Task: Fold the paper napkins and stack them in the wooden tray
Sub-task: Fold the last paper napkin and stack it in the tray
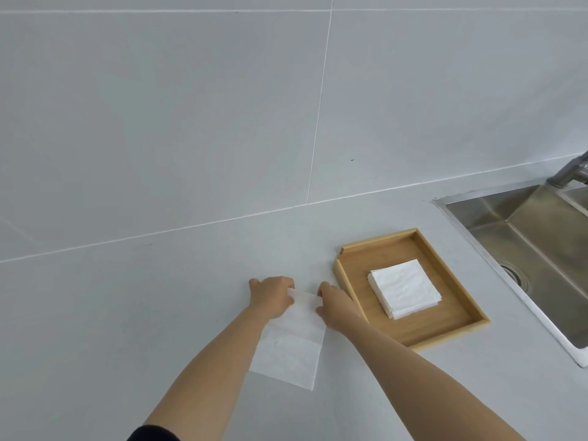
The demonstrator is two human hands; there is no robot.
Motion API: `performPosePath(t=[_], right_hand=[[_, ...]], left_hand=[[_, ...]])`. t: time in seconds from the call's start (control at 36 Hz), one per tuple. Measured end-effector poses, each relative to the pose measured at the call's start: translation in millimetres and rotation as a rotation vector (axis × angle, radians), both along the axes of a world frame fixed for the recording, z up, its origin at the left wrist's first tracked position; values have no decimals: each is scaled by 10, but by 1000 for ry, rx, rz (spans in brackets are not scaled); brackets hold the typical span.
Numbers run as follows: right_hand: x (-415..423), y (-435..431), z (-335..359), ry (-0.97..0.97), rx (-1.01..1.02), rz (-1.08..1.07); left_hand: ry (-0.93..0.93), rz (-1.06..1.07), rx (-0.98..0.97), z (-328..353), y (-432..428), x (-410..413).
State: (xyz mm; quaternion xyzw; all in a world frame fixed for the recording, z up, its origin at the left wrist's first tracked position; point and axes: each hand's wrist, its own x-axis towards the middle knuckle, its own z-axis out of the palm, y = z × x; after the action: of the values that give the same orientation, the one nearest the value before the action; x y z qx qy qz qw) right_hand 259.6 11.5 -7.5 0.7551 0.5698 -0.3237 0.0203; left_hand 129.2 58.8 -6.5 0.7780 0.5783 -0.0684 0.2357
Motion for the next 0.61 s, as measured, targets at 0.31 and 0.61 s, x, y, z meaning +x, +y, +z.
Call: performPosePath(t=[0.31, 0.61], right_hand=[[39, 109, 220, 25, 131, -49], [17, -33, 268, 60, 112, 75]], left_hand=[[-231, 158, -7, 276, 35, -135], [-218, 126, -62, 255, -133, -316]])
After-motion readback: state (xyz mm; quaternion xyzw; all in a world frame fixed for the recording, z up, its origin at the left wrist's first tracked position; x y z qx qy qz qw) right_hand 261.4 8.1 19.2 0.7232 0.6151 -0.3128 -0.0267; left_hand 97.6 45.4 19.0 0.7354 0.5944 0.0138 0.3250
